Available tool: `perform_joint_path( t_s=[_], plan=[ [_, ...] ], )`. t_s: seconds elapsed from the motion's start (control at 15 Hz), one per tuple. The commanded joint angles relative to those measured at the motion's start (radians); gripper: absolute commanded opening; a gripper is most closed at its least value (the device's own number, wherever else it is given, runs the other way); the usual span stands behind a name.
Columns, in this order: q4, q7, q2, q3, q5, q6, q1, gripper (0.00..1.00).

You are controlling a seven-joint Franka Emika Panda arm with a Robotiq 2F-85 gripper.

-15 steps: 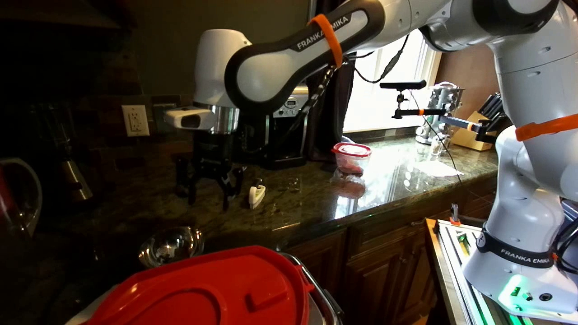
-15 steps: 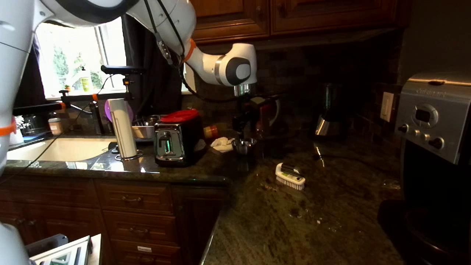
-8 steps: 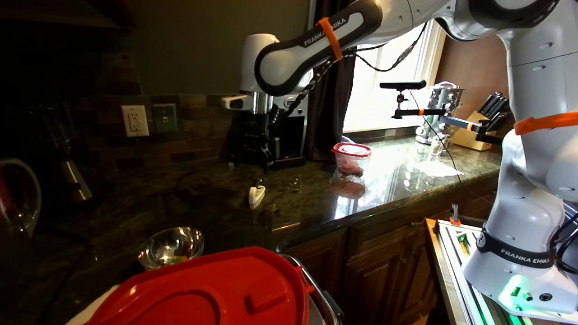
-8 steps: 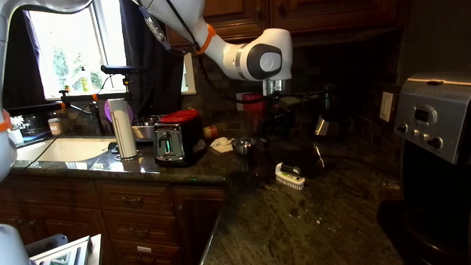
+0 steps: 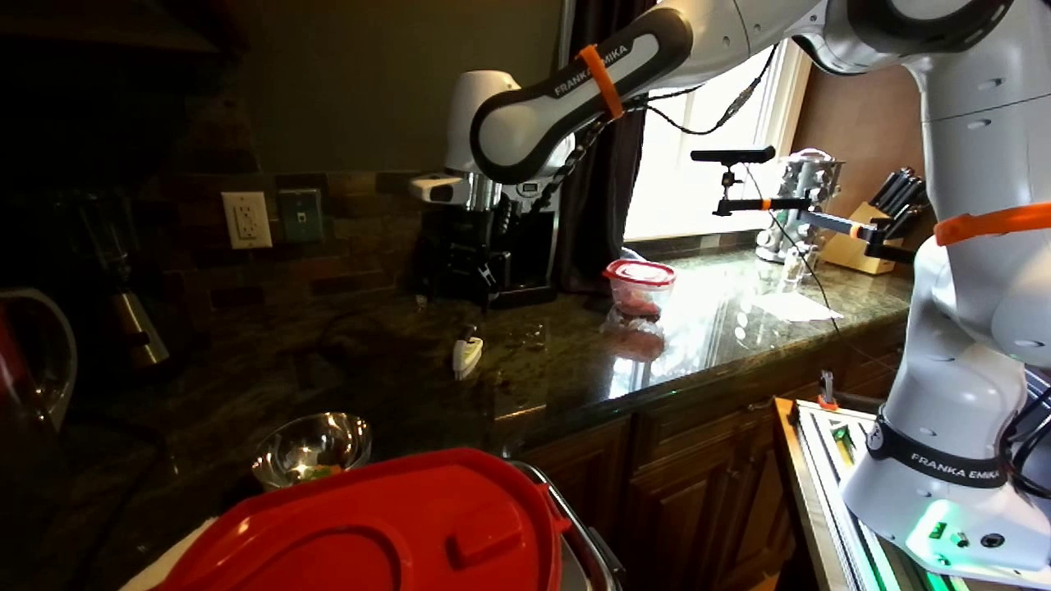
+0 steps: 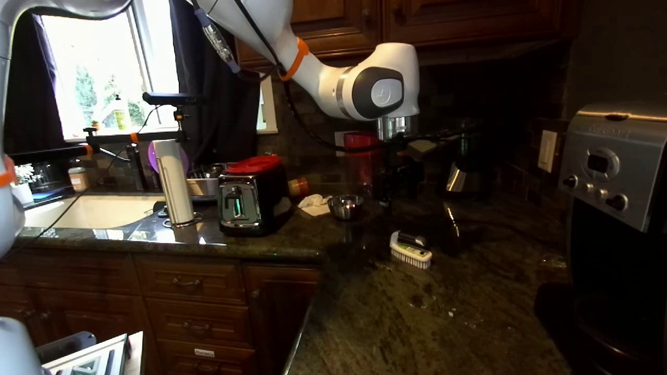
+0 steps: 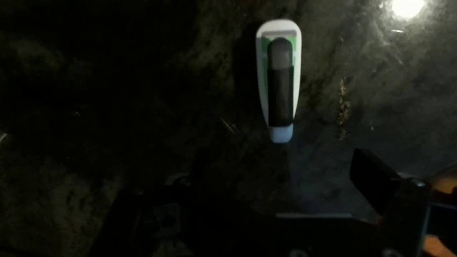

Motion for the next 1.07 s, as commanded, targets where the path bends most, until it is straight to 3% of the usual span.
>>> perform_joint_path(
  t_s=[0.0,0.4,0.87,1.0],
  plan=[
    [-0.077,-0.110,-0.008,-0.024,0.031,0.111,-0.036,1.00],
    [-0.058,-0.098,0.010,-0.039,0.023,0.093,-0.035,1.00],
    [-0.016,-0.068,0.114,-0.044,-0.039,0.102,0.011,1.00],
    [0.011,-0.045,0.137,-0.049,-0.067,0.097,0.023,0.90]
  ],
)
